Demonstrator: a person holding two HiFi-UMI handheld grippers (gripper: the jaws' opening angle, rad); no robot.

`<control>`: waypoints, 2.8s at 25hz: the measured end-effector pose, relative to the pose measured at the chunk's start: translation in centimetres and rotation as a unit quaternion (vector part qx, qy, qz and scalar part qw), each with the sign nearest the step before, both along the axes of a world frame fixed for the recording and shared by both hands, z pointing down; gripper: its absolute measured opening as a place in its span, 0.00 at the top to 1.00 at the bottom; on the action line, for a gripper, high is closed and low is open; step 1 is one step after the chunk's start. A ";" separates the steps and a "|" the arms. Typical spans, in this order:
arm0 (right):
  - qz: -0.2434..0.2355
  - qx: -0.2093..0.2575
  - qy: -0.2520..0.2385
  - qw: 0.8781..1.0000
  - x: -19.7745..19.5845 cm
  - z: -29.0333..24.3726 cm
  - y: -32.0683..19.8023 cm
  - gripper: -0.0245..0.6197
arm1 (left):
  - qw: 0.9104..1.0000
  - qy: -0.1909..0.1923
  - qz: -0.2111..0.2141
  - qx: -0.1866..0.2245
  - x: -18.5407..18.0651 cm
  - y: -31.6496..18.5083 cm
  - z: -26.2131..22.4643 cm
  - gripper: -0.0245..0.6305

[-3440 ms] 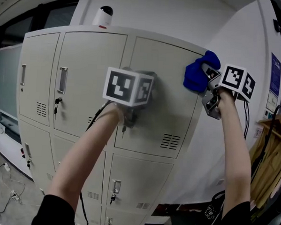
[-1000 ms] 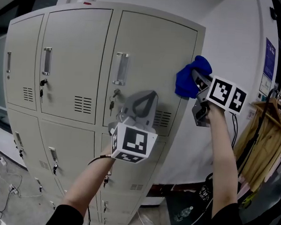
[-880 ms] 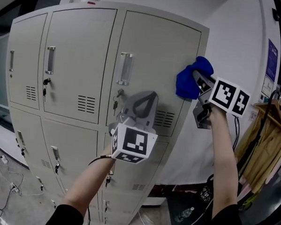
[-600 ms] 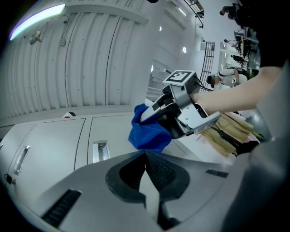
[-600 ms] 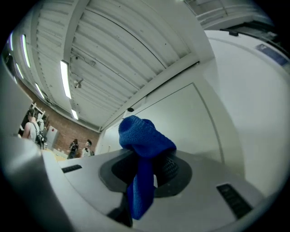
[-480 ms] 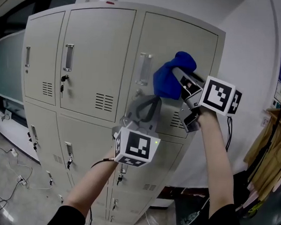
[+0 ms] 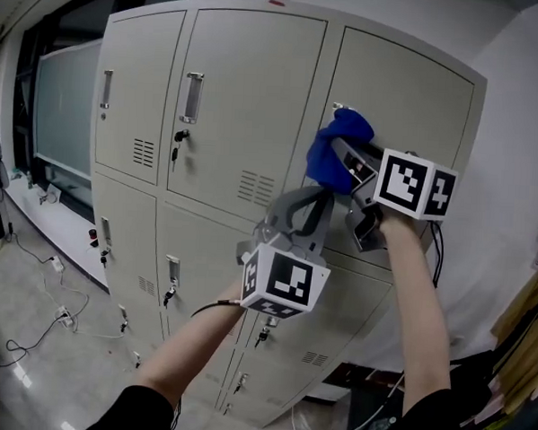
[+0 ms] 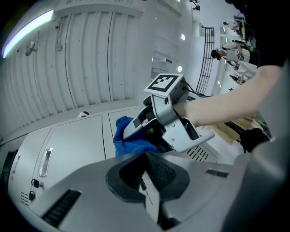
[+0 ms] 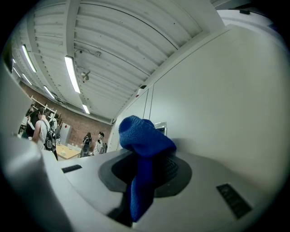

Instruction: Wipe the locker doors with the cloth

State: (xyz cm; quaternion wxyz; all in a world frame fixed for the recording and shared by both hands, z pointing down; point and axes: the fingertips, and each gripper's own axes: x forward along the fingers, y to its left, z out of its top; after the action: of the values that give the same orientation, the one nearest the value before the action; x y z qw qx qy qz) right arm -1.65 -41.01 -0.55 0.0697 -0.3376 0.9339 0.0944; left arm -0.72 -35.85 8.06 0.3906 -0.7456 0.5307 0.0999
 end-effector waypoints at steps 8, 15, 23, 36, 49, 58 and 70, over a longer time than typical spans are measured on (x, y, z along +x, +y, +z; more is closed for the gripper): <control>0.020 0.007 -0.012 1.000 2.9 -0.1 -0.2 0.84 | 1.000 0.004 0.019 -0.001 1.7 -0.3 0.3 0.95; 0.053 0.010 -0.029 0.998 8.3 0.0 0.1 0.84 | 0.999 0.011 0.051 -0.012 4.3 -0.5 1.0 0.95; 0.127 0.005 -0.045 0.991 17.1 0.9 0.6 0.84 | 0.996 0.003 0.091 -0.025 8.2 -0.6 2.4 0.95; 0.189 0.021 -0.048 0.981 21.7 2.9 2.1 0.84 | 0.993 0.020 0.109 -0.039 9.5 -0.3 3.8 0.95; 0.035 -0.009 -0.039 0.999 6.5 6.6 1.9 0.84 | 0.997 0.036 0.050 -0.051 2.7 -0.3 6.2 0.95; 0.011 -0.028 -0.031 0.999 1.8 8.3 -0.8 0.84 | 0.997 0.038 0.022 -0.063 -0.7 -1.1 7.7 0.95; 0.039 -0.022 -0.026 0.999 5.2 8.6 -0.6 0.84 | 0.995 0.028 0.055 -0.076 2.5 -1.9 8.8 0.95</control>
State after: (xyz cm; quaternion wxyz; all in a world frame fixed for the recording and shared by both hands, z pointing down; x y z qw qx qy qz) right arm 3.52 -41.59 8.01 0.0824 -0.3777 0.9198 0.0675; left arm 1.74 -37.78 16.85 0.3118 -0.7980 0.5055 0.1019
